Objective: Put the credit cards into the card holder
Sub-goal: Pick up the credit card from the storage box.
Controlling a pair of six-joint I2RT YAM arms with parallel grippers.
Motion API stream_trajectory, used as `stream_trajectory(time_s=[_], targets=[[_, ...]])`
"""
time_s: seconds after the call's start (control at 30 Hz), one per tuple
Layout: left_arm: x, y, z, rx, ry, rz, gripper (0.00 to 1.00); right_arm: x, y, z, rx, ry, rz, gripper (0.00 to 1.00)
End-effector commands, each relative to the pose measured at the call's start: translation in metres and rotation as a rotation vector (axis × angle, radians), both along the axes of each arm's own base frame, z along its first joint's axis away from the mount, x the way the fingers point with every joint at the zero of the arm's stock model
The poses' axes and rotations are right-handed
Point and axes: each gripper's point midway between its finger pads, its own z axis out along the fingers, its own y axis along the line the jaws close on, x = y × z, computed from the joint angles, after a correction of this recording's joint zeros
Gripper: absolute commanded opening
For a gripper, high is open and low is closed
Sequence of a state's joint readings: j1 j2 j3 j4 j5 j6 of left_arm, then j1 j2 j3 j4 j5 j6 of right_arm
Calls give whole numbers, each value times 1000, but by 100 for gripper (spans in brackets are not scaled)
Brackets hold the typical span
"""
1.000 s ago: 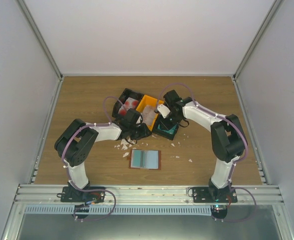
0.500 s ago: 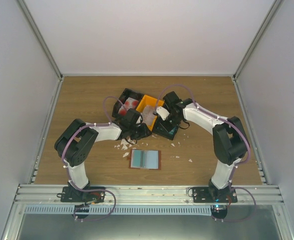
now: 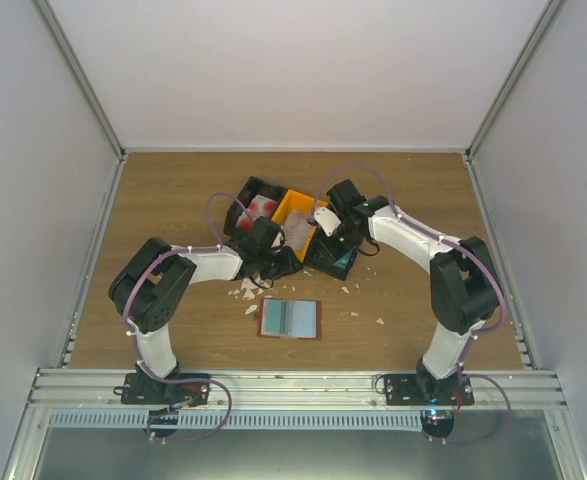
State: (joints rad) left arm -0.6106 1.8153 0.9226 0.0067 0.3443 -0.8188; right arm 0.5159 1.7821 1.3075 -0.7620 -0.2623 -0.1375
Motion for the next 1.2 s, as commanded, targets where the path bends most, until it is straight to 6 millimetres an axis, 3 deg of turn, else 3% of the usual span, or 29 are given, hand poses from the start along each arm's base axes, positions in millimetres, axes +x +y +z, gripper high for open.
stream_trajectory(time_s=[0.0,0.27,0.43,0.63,0.87,1.03,1.17], targets=[[17,-6,15,-34,-64,-5,30,0,-4,-16,-48,8,2,46],[18,-6,16,-37,-64,-8,30,-7,1,-28,-51,38,45,30],[18,-6,17,-39,-67,-12,30,-3,-1,-24,-64,12,34,10],[17,-7,24,-46,-82,-23,31,12,-9,4,-98,-101,-24,2],[14,-5,48,-74,-134,-22,37,24,-14,58,-53,-231,-124,1],[7,2,74,-113,-191,-7,43,16,-12,96,65,-268,-206,1],[-7,7,105,-187,-262,-22,54,-2,-3,122,227,-240,-262,1]])
